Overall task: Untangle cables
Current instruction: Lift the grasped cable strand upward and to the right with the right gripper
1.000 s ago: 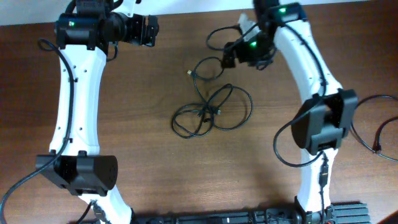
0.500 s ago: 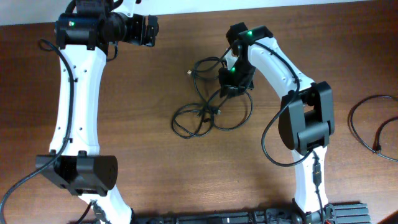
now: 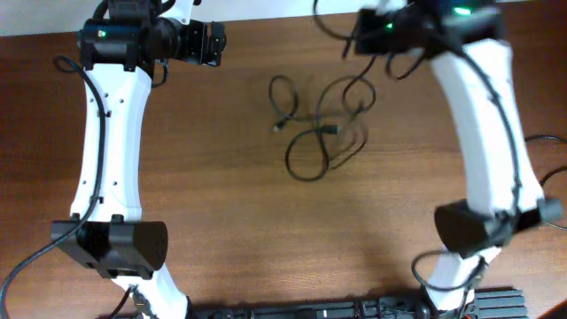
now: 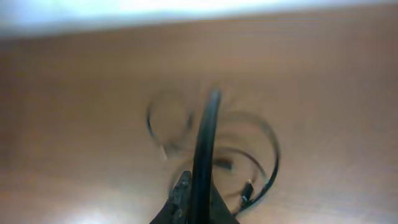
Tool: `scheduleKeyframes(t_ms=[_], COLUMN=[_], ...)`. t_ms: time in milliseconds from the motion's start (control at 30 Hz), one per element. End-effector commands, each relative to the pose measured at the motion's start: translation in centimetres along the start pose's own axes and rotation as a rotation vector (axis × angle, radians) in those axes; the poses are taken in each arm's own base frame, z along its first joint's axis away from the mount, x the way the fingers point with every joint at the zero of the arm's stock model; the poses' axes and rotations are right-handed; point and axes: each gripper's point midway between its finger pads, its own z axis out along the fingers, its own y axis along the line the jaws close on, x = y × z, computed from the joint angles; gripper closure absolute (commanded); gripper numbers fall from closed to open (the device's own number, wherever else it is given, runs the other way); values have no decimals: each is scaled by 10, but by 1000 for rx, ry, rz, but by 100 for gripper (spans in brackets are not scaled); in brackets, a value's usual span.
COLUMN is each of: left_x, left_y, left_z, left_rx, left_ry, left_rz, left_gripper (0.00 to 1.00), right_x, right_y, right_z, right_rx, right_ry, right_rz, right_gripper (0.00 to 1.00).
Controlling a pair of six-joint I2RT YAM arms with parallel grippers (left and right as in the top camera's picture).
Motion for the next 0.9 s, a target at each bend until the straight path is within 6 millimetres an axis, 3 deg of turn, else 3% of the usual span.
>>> scheduleKeyframes(t_ms=[0,67,200,333,400,500,567,633,700,733,867], left_x=[-9,-9,-9,-9,-9,-9,-9,-9,-9,-9,-9], left_y=[-3,-3,-3,-3,-3,-3,-3,-3,-3,-3,-3], left_z=[-13,-13,-13,-13,-13,-13,-13,-13,-13,-13,-13], left_rx=[4,4,4,4,4,4,4,4,4,4,4], left_ry=[-36,-36,-36,-36,-36,-36,-36,-36,-36,-36,-36], left_rz=[1,1,1,1,1,1,1,1,1,1,1], left_gripper=[1,1,1,1,1,1,1,1,1,1,1], right_x=[-51,-78,-115,-161,-182,-194,-192,-186,-183,-186,-196], right_y=[3,15,31,46,56,64,69,71,71,71,63], right_z=[-82,-124,-174,-247,-294,-353,-403,-435,-445,-436,-370], right_rx=[37,-10,-78,-139,-169,-140,-41,70,163,214,314], right_ry=[-292,-453,-678,-1010,-1221,-1475,-1689,-1829,-1873,-1836,-1555], right_rz=[-20,-27,-37,-51,-86,-188,-311,-399,-463,-507,-647], right_gripper=[96,96,96,96,96,96,96,96,96,96,96])
